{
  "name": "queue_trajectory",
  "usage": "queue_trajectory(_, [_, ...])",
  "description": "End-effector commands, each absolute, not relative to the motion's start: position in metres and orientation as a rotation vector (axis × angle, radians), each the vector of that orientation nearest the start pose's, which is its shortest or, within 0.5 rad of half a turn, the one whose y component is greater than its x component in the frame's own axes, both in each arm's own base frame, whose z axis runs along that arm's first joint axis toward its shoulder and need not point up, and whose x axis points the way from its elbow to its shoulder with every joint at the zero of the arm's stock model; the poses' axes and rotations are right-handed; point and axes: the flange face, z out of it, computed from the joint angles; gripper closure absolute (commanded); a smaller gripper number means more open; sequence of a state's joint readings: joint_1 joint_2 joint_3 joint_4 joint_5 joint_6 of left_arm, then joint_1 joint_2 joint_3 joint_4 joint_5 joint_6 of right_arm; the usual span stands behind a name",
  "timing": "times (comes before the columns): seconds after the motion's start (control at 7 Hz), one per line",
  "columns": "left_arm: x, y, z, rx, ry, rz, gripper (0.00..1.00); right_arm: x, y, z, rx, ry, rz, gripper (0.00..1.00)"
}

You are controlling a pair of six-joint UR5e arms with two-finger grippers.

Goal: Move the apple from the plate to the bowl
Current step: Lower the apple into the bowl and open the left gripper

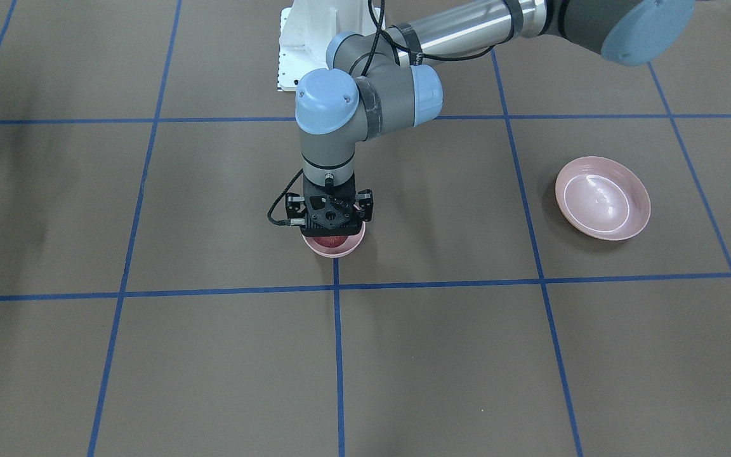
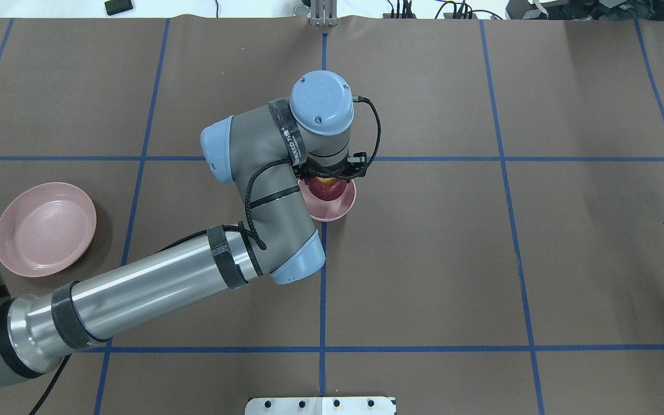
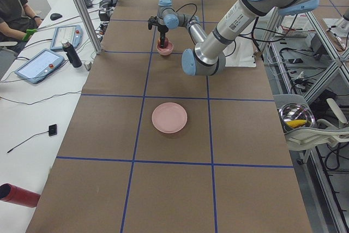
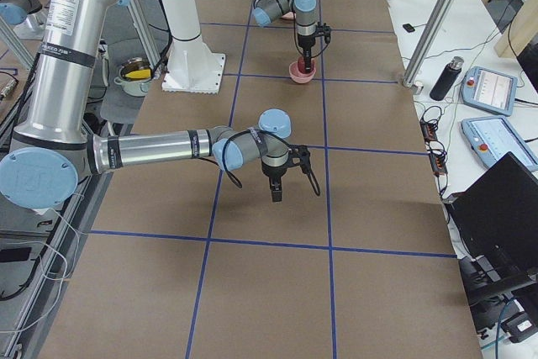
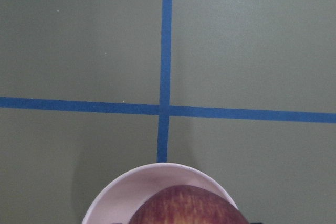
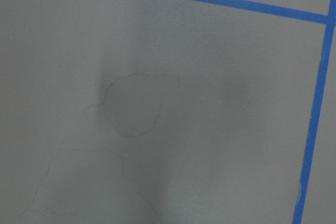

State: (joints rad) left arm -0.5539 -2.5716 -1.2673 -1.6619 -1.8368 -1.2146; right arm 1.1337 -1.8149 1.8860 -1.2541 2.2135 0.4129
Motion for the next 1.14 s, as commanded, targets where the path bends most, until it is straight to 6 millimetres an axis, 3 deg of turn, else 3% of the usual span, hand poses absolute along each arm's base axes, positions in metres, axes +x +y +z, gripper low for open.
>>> queue_trajectory(0.0, [0.625, -0.509, 0.144, 0.113, 0.808, -0.078, 0.60, -0.109, -0.406, 0.578, 0.075, -0.739, -0.112, 0.00])
queue_trajectory(0.14, [0.625, -0.508, 0.142, 0.118, 0.811, -0.074, 0.16, -0.110, -0.407, 0.577, 0.071, -0.740, -0.099, 0.00])
queue_trajectory(0.29, [0.624, -0.508, 0.142, 0.126, 0.818, -0.073, 0.02, -0.110, -0.407, 0.578, 0.070, -0.740, -0.098, 0.00])
queue_trajectory(0.57, [0.623, -0.508, 0.146, 0.132, 0.823, -0.073, 0.02, -0.110, -0.408, 0.577, 0.071, -0.740, -0.097, 0.00])
queue_trajectory(0.71, [0.616, -0.505, 0.137, 0.140, 0.835, -0.074, 0.02, -0.110, -0.408, 0.577, 0.072, -0.741, -0.098, 0.00])
queue_trajectory(0.86, [0.596, -0.493, 0.145, 0.158, 0.862, -0.071, 0.02, -0.110, -0.408, 0.576, 0.073, -0.741, -0.098, 0.00])
queue_trajectory(1.0, [0.555, -0.472, 0.157, 0.164, 0.881, -0.068, 0.02, -0.110, -0.408, 0.574, 0.076, -0.743, -0.099, 0.00])
